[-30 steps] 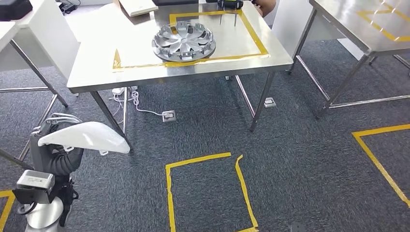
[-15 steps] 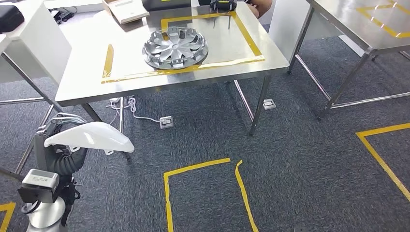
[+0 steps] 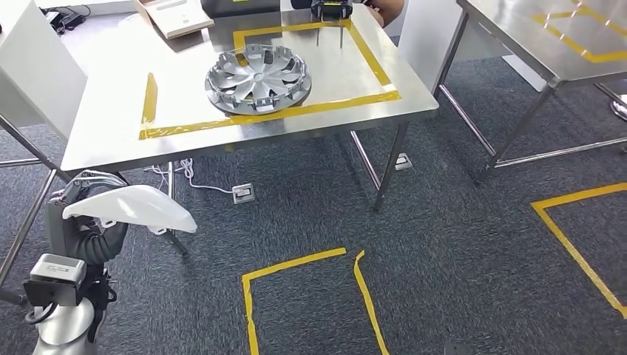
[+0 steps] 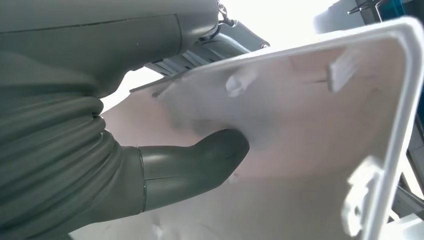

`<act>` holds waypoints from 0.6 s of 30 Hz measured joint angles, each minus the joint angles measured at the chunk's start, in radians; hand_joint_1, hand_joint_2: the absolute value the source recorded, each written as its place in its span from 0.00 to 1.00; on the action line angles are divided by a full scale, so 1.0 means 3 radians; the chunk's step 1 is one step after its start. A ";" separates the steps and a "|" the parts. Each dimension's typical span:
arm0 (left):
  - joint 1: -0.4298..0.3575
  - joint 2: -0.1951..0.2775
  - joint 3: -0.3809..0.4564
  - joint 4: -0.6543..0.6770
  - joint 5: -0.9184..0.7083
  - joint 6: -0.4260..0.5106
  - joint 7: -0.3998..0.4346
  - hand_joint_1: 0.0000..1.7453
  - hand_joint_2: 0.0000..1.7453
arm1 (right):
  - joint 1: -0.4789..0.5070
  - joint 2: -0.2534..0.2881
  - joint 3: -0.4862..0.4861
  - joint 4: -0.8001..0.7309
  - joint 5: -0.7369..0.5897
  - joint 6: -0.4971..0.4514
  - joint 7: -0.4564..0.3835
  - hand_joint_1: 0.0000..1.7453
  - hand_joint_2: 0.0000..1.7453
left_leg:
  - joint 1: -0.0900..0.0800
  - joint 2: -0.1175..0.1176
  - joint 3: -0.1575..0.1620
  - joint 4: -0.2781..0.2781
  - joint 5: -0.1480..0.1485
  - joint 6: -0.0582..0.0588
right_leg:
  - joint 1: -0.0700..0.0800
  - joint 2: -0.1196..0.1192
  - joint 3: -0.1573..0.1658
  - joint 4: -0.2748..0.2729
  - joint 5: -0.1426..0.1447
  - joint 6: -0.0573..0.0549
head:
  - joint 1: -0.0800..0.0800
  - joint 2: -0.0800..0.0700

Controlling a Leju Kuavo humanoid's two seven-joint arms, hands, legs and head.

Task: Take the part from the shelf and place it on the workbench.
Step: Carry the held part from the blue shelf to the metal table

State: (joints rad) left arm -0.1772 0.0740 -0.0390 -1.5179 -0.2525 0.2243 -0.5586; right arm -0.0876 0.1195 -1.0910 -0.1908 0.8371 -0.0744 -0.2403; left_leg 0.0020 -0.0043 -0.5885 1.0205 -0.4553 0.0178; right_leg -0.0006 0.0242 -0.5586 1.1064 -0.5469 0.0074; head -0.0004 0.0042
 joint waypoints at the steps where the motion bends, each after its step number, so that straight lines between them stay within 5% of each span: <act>1: -0.0001 0.0001 0.0000 0.0001 0.0000 0.0000 0.0000 1.00 1.00 | -0.0004 0.0002 0.0000 0.0000 0.0000 -0.0002 0.0000 0.00 0.00 | 0.0000 0.0005 0.0021 -0.0006 -0.0017 0.0012 | -0.0006 -0.0021 -0.0124 0.0193 -0.0045 0.0020 | 0.0003 0.0000; 3: 0.0008 0.0001 0.0000 0.0006 0.0001 0.0000 -0.0001 1.00 1.00 | -0.0003 0.0002 0.0000 -0.0001 0.0001 -0.0008 0.0001 0.00 0.00 | 0.0001 0.0010 0.0058 -0.0007 -0.0058 0.0023 | -0.0019 -0.0035 -0.0402 0.0541 -0.0149 0.0055 | 0.0004 0.0000; 5: 0.0021 0.0001 0.0000 0.0012 0.0003 0.0000 -0.0002 1.00 1.00 | 0.0007 0.0002 0.0000 -0.0001 0.0000 -0.0017 0.0002 0.00 0.00 | 0.0004 0.0009 0.0116 -0.0007 -0.0110 0.0014 | -0.0029 -0.0040 -0.0519 0.0544 -0.0074 0.0069 | 0.0004 0.0000; 8: 0.0027 0.0001 0.0000 0.0015 0.0012 0.0000 -0.0006 1.00 1.00 | 0.0011 0.0002 0.0000 -0.0001 -0.0001 -0.0021 0.0000 0.00 0.00 | 0.0002 0.0012 0.0215 -0.0005 -0.0196 -0.0019 | -0.0026 -0.0073 -0.0368 -0.0036 0.0326 0.0044 | 0.0003 0.0000; 10: 0.0031 0.0000 0.0000 0.0014 0.0017 0.0000 -0.0011 1.00 1.00 | 0.0009 0.0002 0.0000 0.0000 -0.0004 -0.0021 -0.0002 0.00 0.00 | -0.0007 0.0014 0.0252 -0.0003 -0.0237 -0.0059 | -0.0010 -0.0089 -0.0293 -0.0243 0.0375 0.0005 | 0.0005 0.0000; 13: 0.0055 -0.0002 -0.0001 0.0006 0.0018 0.0002 -0.0025 1.00 1.00 | 0.0017 0.0003 -0.0001 0.0000 -0.0008 -0.0022 -0.0005 0.00 0.00 | -0.0010 0.0014 0.0306 0.0026 -0.0264 -0.0118 | -0.0012 -0.0078 -0.0222 -0.0270 0.0363 -0.0068 | 0.0007 0.0000; 15: 0.0067 -0.0003 -0.0001 -0.0017 0.0014 0.0006 -0.0033 1.00 1.00 | 0.0019 0.0004 -0.0001 0.0000 -0.0009 -0.0009 -0.0021 0.00 0.00 | -0.0002 0.0012 0.0229 0.0207 -0.0333 -0.0147 | -0.0021 -0.0069 -0.0158 -0.0283 0.0345 -0.0114 | -0.0004 0.0000; 18: 0.0093 -0.0003 0.0000 -0.0060 -0.0022 0.0010 -0.0040 1.00 1.00 | 0.0021 0.0004 -0.0002 -0.0001 -0.0013 0.0028 -0.0056 0.00 0.00 | 0.0007 0.0009 -0.0156 0.0794 -0.0557 -0.0179 | -0.0019 -0.0060 -0.0103 -0.0287 0.0288 -0.0141 | -0.0014 0.0000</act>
State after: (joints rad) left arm -0.1493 0.0732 -0.0389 -1.5360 -0.2592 0.2274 -0.5706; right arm -0.0814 0.1208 -1.0915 -0.1910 0.8332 -0.0660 -0.2572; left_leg 0.0043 -0.0014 -0.6353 1.2586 -0.6225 -0.0360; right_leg -0.0063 0.0061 -0.5894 1.0203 -0.4605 -0.0350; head -0.0047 0.0042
